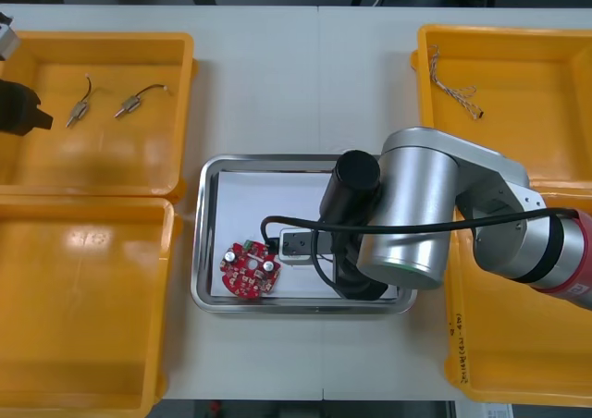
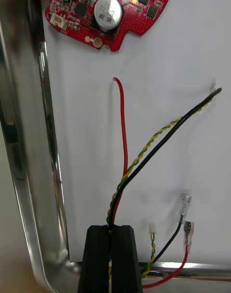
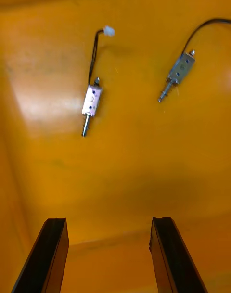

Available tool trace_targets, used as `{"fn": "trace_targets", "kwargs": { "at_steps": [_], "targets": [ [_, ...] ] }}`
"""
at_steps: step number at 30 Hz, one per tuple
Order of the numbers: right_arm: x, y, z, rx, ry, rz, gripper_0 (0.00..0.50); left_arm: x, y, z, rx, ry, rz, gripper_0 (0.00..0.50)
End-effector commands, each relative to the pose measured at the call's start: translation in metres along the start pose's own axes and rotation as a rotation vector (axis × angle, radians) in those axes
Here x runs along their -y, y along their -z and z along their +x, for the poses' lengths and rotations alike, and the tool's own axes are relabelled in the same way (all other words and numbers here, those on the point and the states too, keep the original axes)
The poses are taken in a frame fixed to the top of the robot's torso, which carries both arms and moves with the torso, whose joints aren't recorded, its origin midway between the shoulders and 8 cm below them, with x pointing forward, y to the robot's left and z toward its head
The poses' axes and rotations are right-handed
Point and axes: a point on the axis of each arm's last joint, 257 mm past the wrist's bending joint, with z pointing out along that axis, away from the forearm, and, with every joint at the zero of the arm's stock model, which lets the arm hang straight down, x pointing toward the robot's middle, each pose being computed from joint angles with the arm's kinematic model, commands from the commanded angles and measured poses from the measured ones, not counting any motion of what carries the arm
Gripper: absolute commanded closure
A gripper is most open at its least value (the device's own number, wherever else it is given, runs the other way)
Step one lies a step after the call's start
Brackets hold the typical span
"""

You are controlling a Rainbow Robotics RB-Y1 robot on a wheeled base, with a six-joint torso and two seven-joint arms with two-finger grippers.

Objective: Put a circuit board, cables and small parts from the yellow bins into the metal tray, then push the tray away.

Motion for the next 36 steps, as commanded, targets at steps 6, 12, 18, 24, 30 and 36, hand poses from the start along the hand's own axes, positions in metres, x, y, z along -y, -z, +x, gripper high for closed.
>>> {"fn": "trace_targets", "kwargs": {
  "at_steps": [6,12,18,24,30,36],
  "targets": [
    [-0.014,-0.018,0.021,-0.009,0.007,-0.015,0.5,-0.016,0.006,-0.057,0.122,-0.131,-0.064,0.0],
    [-0.016,-0.026,0.018,0.011,0.002,0.003,0.5,-0.018,0.001,-0.07,0.133,-0.127,-0.07,0.0],
    [-0.02,-0.03,0.02,0.008,-0.006,-0.008,0.5,-0.022,-0.008,-0.081,0.142,-0.123,-0.079,0.0],
    [-0.022,-0.032,0.02,0.004,-0.012,-0.013,0.5,-0.029,-0.022,-0.079,0.106,-0.124,-0.09,0.0],
    [-0.021,-0.031,0.014,0.009,-0.017,-0.006,0.191,-0.031,-0.037,-0.083,0.105,-0.131,-0.101,0.0],
    [-0.02,-0.03,0.013,0.008,-0.034,-0.002,0.0,-0.03,-0.052,-0.084,0.105,-0.138,-0.109,0.0]
  ]
}}
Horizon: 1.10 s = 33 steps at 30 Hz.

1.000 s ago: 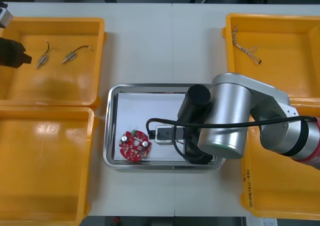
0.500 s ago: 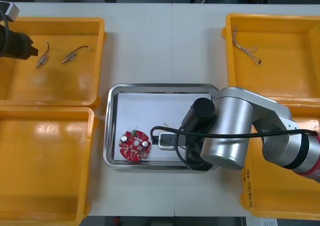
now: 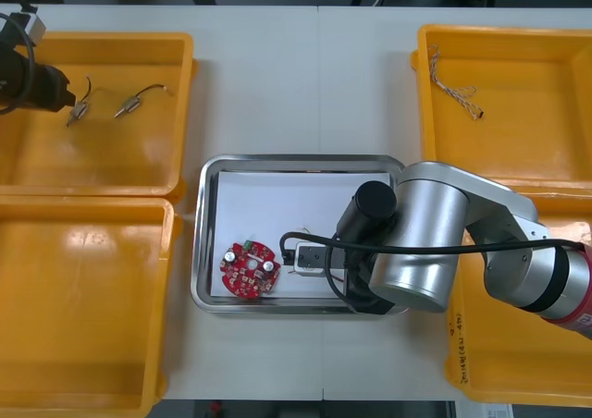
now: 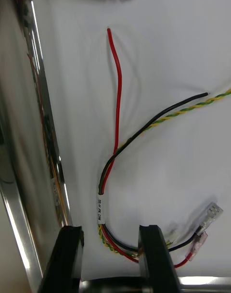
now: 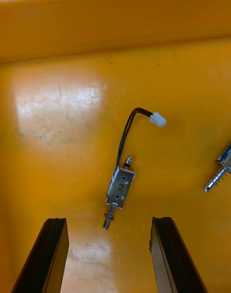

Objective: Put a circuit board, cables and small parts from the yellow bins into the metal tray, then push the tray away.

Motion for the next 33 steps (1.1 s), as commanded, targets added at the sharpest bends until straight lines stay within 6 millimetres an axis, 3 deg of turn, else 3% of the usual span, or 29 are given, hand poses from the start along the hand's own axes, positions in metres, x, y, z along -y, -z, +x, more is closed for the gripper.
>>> {"fn": "trace_targets", "kwargs": {
  "at_steps": [1,7,17,25,33],
  "targets": [
    [-0.009,0.0,-0.007,0.01,0.02,-0.009,0.0,-0.008,0.011,-0.036,0.059,-0.195,-0.045,0.0],
    [0.0,0.016,-0.018,0.046,0.005,0.017,0.0,-0.006,-0.003,-0.032,0.049,-0.223,-0.06,0.0],
    [0.03,0.079,-0.025,0.065,-0.099,0.008,0.0,0.011,-0.024,-0.03,0.073,-0.247,-0.056,0.0],
    [0.077,0.129,-0.04,0.164,-0.222,0.065,0.0,0.018,-0.039,-0.023,0.078,-0.25,-0.051,0.0],
    [0.126,0.165,-0.012,0.205,-0.346,0.16,0.0,0.031,-0.047,-0.021,0.081,-0.266,-0.04,0.0]
  ]
}}
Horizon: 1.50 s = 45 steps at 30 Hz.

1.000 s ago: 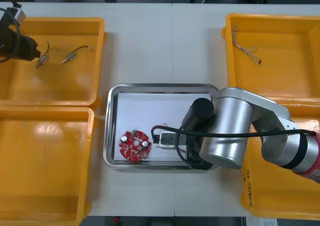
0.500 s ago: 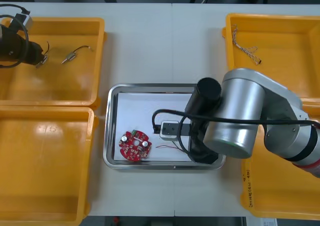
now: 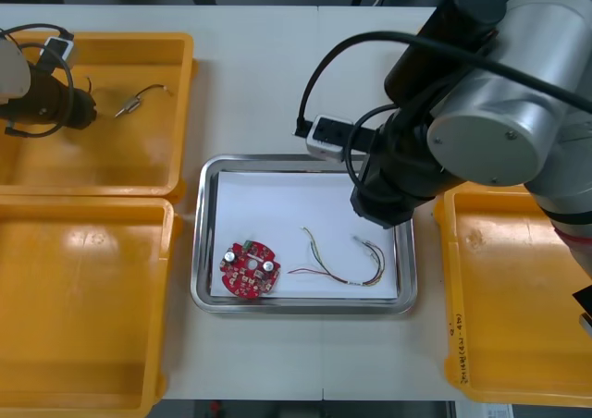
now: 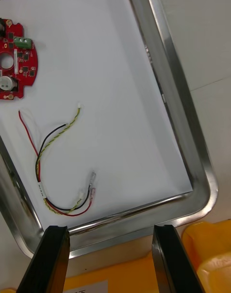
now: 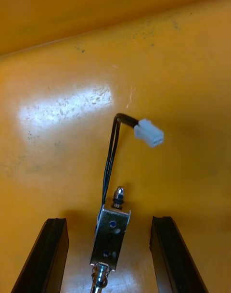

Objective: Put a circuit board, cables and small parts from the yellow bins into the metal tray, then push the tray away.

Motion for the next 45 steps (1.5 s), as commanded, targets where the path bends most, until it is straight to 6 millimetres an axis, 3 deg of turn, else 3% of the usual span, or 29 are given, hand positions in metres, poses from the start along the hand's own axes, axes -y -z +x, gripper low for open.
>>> {"fn": "trace_targets", "kwargs": {
  "at_steps": [1,5,6,7,8,9,10,18,20,29,33,39,45],
  "targets": [
    [0.041,0.038,-0.004,0.061,-0.081,0.099,0.0,0.018,0.004,-0.031,0.046,-0.148,0.012,0.0],
    [0.062,0.047,0.009,0.054,-0.132,0.137,0.0,0.02,0.004,-0.03,0.045,-0.15,0.014,0.0],
    [0.069,0.05,0.012,0.051,-0.15,0.145,0.0,0.02,0.004,-0.031,0.046,-0.149,0.015,0.051],
    [0.077,0.053,0.016,0.049,-0.17,0.153,0.0,0.02,0.004,-0.03,0.044,-0.148,0.015,0.188],
    [0.08,0.053,0.018,0.047,-0.183,0.154,0.0,0.02,0.003,-0.029,0.042,-0.147,0.015,0.267],
    [0.09,0.057,0.021,0.045,-0.206,0.161,0.0,0.02,0.003,-0.028,0.041,-0.144,0.017,0.469],
    [0.098,0.059,0.023,0.043,-0.232,0.159,0.0,0.02,0.003,-0.028,0.04,-0.144,0.018,0.5],
    [0.165,0.082,0.035,0.04,-0.412,0.196,0.0,0.017,0.003,-0.027,0.04,-0.145,0.018,0.5],
    [0.185,0.09,0.044,0.037,-0.478,0.23,0.0,0.014,0.005,-0.025,0.032,-0.14,0.021,0.5],
    [0.24,0.105,0.096,-0.003,-0.711,0.296,0.0,-0.007,0.027,-0.018,-0.01,-0.156,0.055,0.5],
    [0.252,0.107,0.109,-0.026,-0.774,0.303,0.0,-0.013,0.042,-0.022,-0.02,-0.151,0.07,0.5],
    [0.257,0.09,0.126,-0.101,-0.87,0.246,0.0,-0.021,0.078,-0.026,-0.045,-0.12,0.102,0.5],
    [0.276,0.074,0.11,-0.072,-0.913,0.262,0.0,-0.026,0.1,-0.016,-0.07,-0.112,0.089,0.5]
  ]
}}
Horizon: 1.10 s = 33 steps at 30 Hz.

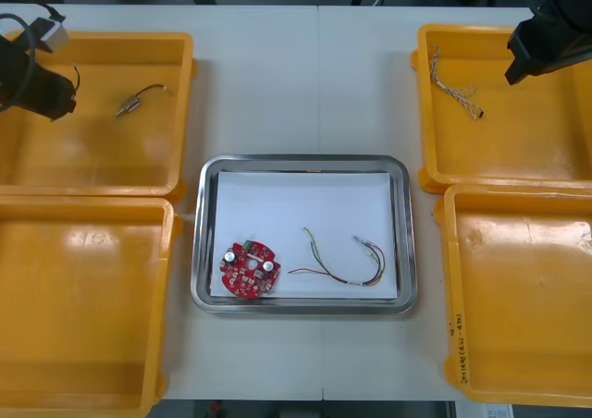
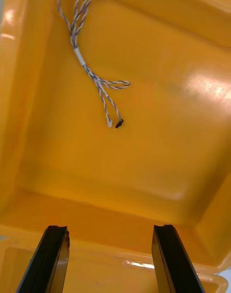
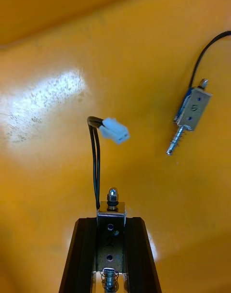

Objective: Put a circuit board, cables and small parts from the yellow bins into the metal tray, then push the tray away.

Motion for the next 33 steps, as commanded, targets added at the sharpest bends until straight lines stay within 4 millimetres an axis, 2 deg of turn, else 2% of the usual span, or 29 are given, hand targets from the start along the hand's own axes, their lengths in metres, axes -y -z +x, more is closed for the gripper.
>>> {"fn": "trace_targets", "kwargs": {
  "at_steps": [1,9,15,22,27,33],
  "targets": [
    [0.0,0.023,-0.049,0.122,-0.051,0.01,0.0,-0.031,0.045,-0.004,0.027,0.01,-0.08,0.5],
    [-0.005,0.001,-0.082,0.206,-0.071,0.003,0.0,0.0,0.074,0.011,-0.01,0.06,-0.091,0.5],
    [-0.009,-0.013,-0.097,0.228,-0.088,-0.016,0.0,0.027,0.094,0.025,-0.031,0.101,-0.089,0.5],
    [-0.014,-0.044,-0.091,0.204,-0.085,-0.041,0.0,0.061,0.109,0.038,-0.035,0.155,-0.085,0.5],
    [-0.014,-0.058,-0.088,0.199,-0.075,-0.046,0.0,0.09,0.123,0.042,-0.047,0.207,-0.065,0.5],
    [-0.008,-0.074,-0.087,0.209,-0.078,-0.043,0.0,0.127,0.125,0.043,-0.046,0.251,-0.062,0.5]
  ]
}}
